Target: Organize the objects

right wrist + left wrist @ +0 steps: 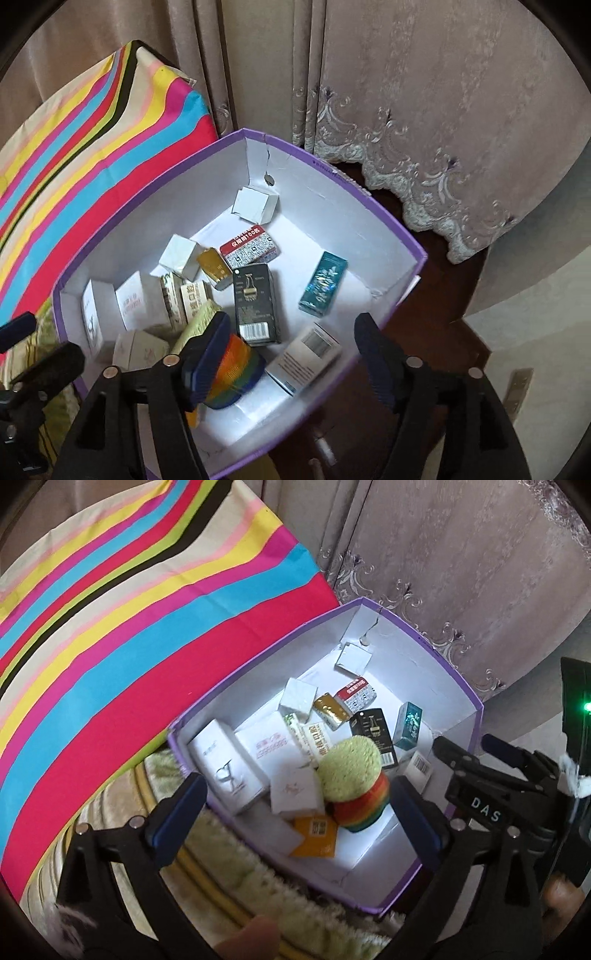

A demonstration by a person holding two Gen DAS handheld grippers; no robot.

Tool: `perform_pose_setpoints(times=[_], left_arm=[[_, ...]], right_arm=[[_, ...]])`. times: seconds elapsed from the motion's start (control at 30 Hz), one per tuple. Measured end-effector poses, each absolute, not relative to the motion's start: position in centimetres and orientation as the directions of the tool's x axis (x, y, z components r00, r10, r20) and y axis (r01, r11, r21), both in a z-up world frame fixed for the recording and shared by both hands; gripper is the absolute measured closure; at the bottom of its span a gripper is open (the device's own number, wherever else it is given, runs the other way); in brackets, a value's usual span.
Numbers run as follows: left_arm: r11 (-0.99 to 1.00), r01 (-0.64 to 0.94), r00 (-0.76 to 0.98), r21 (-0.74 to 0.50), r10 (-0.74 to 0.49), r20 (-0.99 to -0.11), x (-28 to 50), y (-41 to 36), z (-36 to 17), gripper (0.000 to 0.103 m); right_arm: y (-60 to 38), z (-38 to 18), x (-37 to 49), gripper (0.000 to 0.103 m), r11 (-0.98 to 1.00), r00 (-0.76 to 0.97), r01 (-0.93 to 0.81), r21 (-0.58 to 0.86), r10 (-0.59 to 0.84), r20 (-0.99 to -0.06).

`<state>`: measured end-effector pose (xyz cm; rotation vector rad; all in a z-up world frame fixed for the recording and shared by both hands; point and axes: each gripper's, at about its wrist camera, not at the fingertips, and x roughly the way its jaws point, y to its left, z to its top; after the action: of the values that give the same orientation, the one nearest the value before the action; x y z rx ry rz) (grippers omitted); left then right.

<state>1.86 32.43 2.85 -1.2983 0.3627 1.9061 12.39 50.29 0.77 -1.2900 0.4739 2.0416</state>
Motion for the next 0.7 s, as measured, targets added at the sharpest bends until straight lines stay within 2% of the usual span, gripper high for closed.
perform_pose_setpoints(times=[0.3,0.53,0.7], left_arm=[[-0.647,-0.713,-0.098,-0.270,0.473,-0.875,1.7,31.1,2.1,0.001],[-0.660,-0.683,-0.060,-0.313,0.478,-0.876,1.0,30.5,1.2,0.001],[-0.652,-0.699,-0.072,-0.294,0.473,-0.878,1.4,30.8,1.3,0.001]], right_arm=[[48.3,2.2,12.5,0.029,-0.704,-0.275,-0.701,-0.112,0.413,-0.868],[47.8,1.6,12.1,0.026,-0.725,-0.285,-0.683,-0.086,0.373,-0.883],[47.8,1.3,12.2,0.026,-0.727,-0.308,-0.686,-0.042,0.342,-0.888]])
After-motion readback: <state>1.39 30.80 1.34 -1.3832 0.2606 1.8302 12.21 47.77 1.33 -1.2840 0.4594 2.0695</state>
